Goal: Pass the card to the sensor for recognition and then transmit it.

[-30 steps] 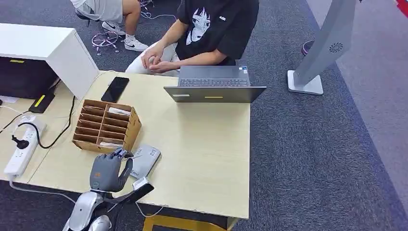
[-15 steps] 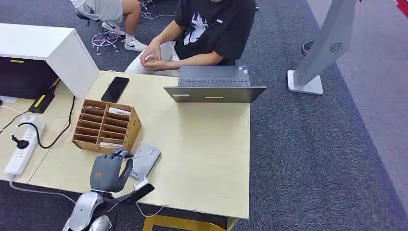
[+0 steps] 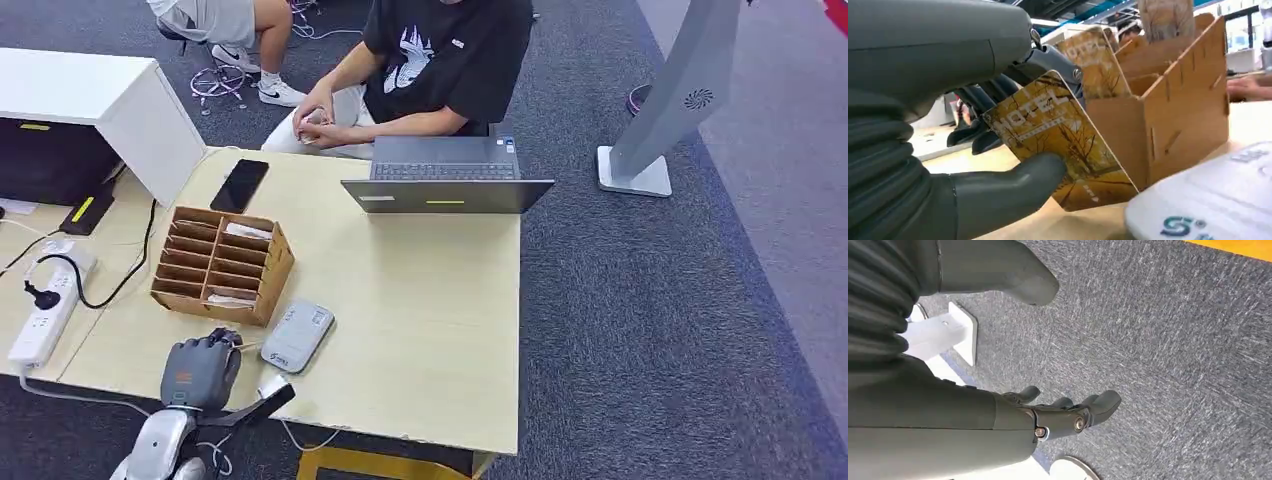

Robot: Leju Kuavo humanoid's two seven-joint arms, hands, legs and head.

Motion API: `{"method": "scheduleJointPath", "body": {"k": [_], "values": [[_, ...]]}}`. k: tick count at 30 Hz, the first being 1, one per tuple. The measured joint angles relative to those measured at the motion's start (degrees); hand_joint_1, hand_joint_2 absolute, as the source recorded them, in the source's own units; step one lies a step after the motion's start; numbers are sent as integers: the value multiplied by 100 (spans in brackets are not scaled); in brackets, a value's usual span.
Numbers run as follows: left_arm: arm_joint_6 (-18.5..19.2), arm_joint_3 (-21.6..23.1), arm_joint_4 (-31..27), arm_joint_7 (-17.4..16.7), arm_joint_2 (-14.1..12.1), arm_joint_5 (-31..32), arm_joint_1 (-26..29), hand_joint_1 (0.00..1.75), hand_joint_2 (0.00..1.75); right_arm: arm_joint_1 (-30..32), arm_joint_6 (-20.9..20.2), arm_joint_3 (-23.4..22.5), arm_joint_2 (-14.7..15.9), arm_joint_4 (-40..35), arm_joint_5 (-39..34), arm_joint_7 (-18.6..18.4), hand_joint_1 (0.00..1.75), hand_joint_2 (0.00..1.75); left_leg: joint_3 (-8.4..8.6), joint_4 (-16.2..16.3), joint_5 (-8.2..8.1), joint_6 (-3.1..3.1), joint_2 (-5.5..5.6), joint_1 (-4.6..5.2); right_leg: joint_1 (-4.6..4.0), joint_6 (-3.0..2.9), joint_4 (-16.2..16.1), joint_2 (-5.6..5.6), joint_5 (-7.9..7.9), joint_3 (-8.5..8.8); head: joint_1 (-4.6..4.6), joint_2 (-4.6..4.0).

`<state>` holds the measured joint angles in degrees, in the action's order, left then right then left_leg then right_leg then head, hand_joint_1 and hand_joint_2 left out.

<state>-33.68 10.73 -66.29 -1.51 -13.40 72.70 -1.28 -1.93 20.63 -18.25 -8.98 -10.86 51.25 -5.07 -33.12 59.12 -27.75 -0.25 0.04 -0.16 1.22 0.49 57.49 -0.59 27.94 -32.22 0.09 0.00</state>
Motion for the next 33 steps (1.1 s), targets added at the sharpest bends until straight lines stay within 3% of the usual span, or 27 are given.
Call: {"method": "scheduleJointPath", "body": {"k": [16,22,29,33], "values": [[-157,-74,253,125,31,-87,-54,175,175,-1,0,-9,-2,0,87,0,0,175,2,0,0,0,1,0,-1,0,1,1,0,1,0,0],[-420,-100,168,230,42,-26,-35,175,175,-1,18,-44,0,0,101,0,0,175,2,0,1,0,1,0,0,0,0,2,0,1,0,0],[-642,-312,-1858,432,39,227,186,175,175,7,28,-160,-17,0,87,-2,0,175,-2,1,0,0,7,1,1,0,0,7,0,0,2,0],[-643,-354,-2464,461,39,241,247,175,175,13,31,-190,-26,0,87,-4,0,175,-3,0,0,0,8,1,0,0,0,9,0,-1,2,0]]}}
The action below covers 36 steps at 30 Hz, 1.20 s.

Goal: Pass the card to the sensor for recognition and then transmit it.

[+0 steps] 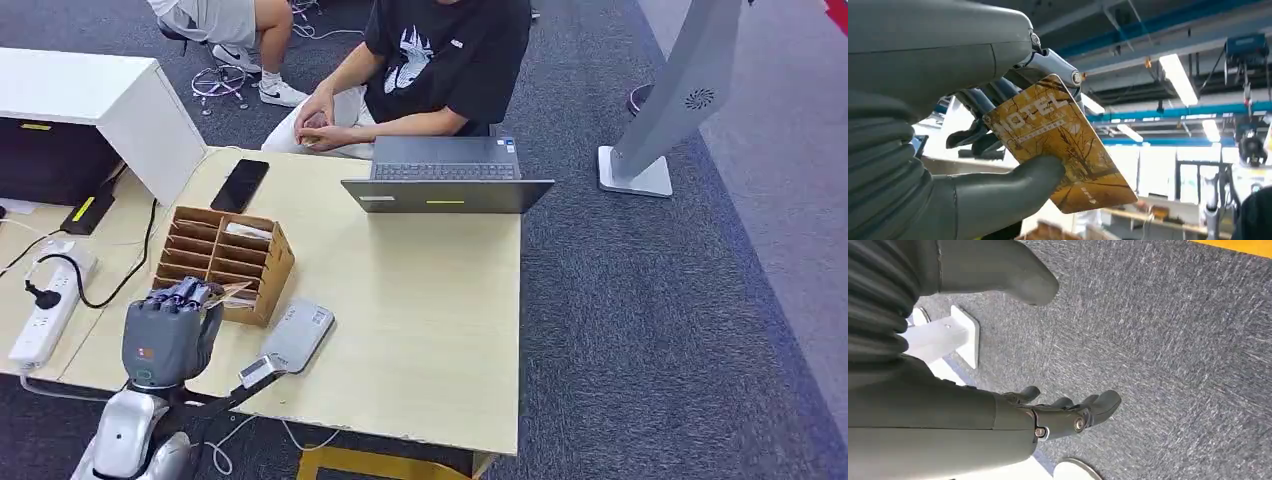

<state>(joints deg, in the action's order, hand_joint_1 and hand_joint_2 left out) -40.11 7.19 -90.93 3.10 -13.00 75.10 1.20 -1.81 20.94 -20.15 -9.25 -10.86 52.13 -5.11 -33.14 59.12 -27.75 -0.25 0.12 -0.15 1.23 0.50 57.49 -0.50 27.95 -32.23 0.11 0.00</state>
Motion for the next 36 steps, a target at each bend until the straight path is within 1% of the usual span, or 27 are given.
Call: {"method": "scheduleJointPath", "body": {"k": [6,9,11,16,22,24,26,28,31,34,36], "values": [[0,-33,-376,4,0,0,64,175,175,0,2,-7,-9,0,0,0,0,175,1,0,1,0,0,-1,-2,0,0,0,0,0,-2,0],[2,-103,-511,302,44,55,102,175,175,1,0,-11,-9,0,9,2,0,175,1,0,1,0,0,-1,-1,0,0,0,0,1,-2,0],[2,-116,-581,363,74,66,117,175,175,2,2,-20,-9,0,13,2,0,175,0,0,1,0,0,-1,-1,0,0,0,0,0,-2,0],[2,-114,-579,350,101,-72,102,175,175,0,0,-48,-13,0,20,2,0,175,1,0,0,0,0,0,1,0,0,-1,0,-1,-2,0],[22,-109,-443,210,105,-136,17,175,175,-2,0,-68,-24,0,87,2,0,175,2,0,1,0,-1,0,0,0,0,-1,0,-1,0,0],[131,-100,-279,92,105,-289,-48,175,175,-5,-2,-83,-33,0,96,9,0,175,2,0,1,0,-1,0,0,0,0,-1,0,-1,-2,0],[229,-85,-73,70,107,-545,-98,175,175,-8,-7,-90,-39,0,114,15,0,175,3,0,1,0,-1,0,0,0,0,-1,0,-1,-2,0],[278,-52,266,197,129,-947,-182,175,175,-9,-9,-92,-50,0,138,26,0,175,4,0,1,0,-1,0,0,0,0,-1,0,-1,-2,0],[186,-15,974,539,236,-1431,-331,175,175,-16,-9,-92,-59,0,230,57,0,175,3,0,1,0,-1,0,0,0,0,-1,-1,0,-2,0],[90,-2,1486,848,330,-1456,-417,175,175,-16,-9,-92,-59,0,227,66,0,175,3,0,1,0,-2,0,1,0,0,-1,-1,0,-2,0],[79,-2,1733,966,400,-1443,-446,175,175,-16,-11,-94,-61,0,227,63,0,175,2,0,1,0,-2,1,1,0,0,-1,-1,0,-2,0]]}}
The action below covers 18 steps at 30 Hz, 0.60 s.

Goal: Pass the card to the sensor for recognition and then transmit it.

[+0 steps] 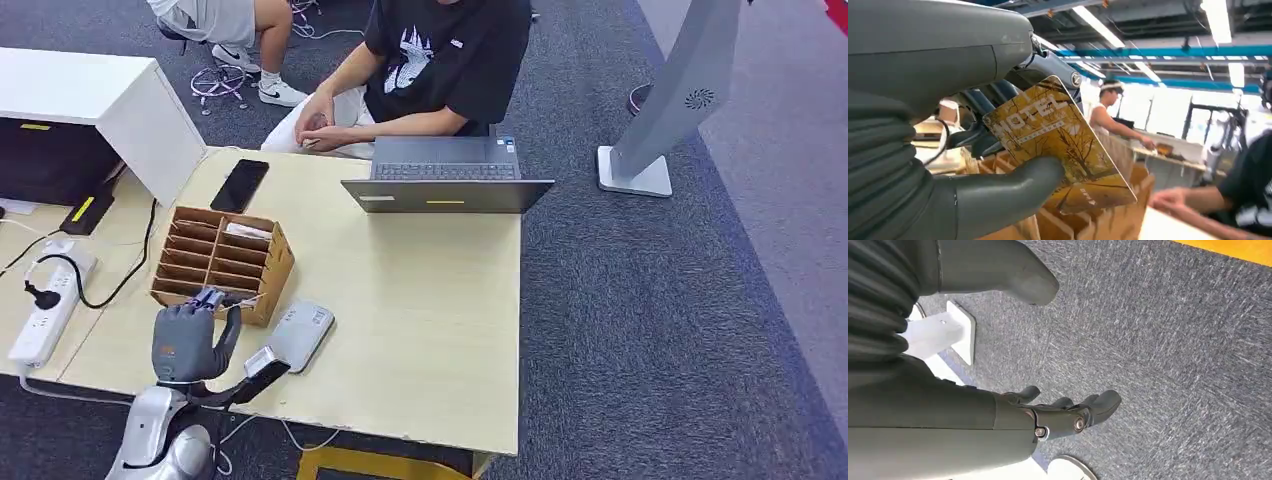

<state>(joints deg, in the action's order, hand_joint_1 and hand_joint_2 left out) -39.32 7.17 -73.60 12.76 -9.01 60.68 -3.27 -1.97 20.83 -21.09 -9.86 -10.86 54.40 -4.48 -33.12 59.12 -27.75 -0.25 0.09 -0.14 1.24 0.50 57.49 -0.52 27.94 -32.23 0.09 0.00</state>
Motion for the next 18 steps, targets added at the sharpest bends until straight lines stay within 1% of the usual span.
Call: {"method": "scheduleJointPath", "body": {"k": [4,9,18], "values": [[11,0,282,13,57,-35,-40,175,175,1,0,-2,-2,0,22,2,0,175,0,0,-1,0,0,0,0,0,0,0,0,-1,0,0],[11,0,488,-24,81,-87,-73,175,175,0,2,-4,-2,0,61,9,0,175,0,0,0,0,0,-1,-1,0,0,0,0,-1,2,0],[7,0,639,-24,96,-101,-92,175,175,0,-4,-9,-4,0,74,11,0,175,0,0,0,0,0,-1,-1,0,0,0,0,-1,0,0]]}}
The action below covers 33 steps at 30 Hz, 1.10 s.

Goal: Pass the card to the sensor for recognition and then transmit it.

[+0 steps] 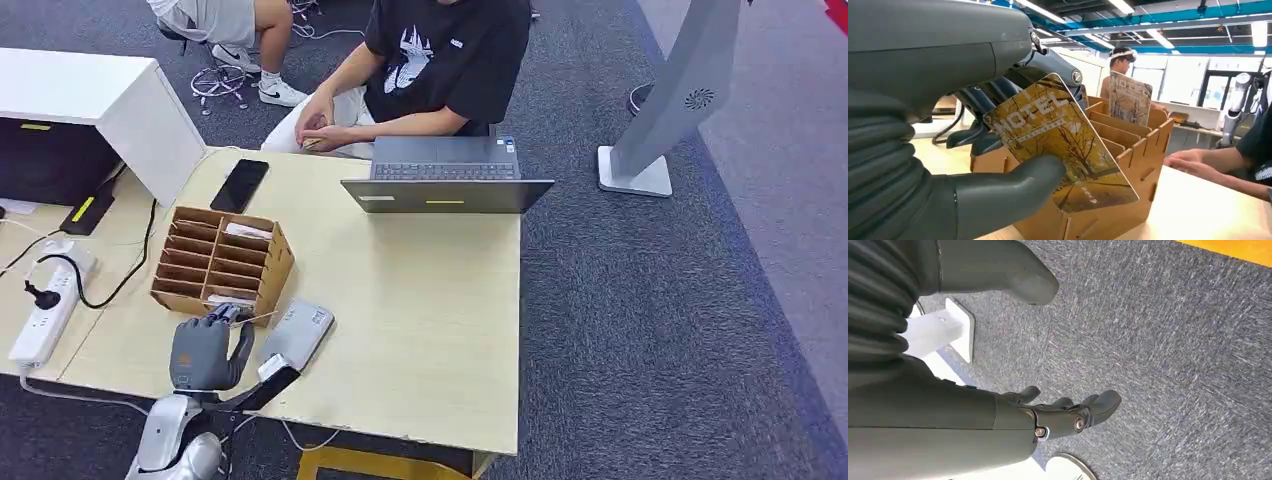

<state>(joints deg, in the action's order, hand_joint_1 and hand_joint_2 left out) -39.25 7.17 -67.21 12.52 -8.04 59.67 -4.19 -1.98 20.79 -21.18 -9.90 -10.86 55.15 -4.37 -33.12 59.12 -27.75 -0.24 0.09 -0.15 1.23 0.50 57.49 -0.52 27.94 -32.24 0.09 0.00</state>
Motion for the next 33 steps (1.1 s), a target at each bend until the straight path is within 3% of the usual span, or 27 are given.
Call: {"method": "scheduleJointPath", "body": {"k": [33], "values": [[153,190,669,186,192,-273,-234,175,175,-7,0,-37,-57,0,4,33,0,175,0,0,0,0,0,0,0,0,0,0,0,0,2,0]]}}
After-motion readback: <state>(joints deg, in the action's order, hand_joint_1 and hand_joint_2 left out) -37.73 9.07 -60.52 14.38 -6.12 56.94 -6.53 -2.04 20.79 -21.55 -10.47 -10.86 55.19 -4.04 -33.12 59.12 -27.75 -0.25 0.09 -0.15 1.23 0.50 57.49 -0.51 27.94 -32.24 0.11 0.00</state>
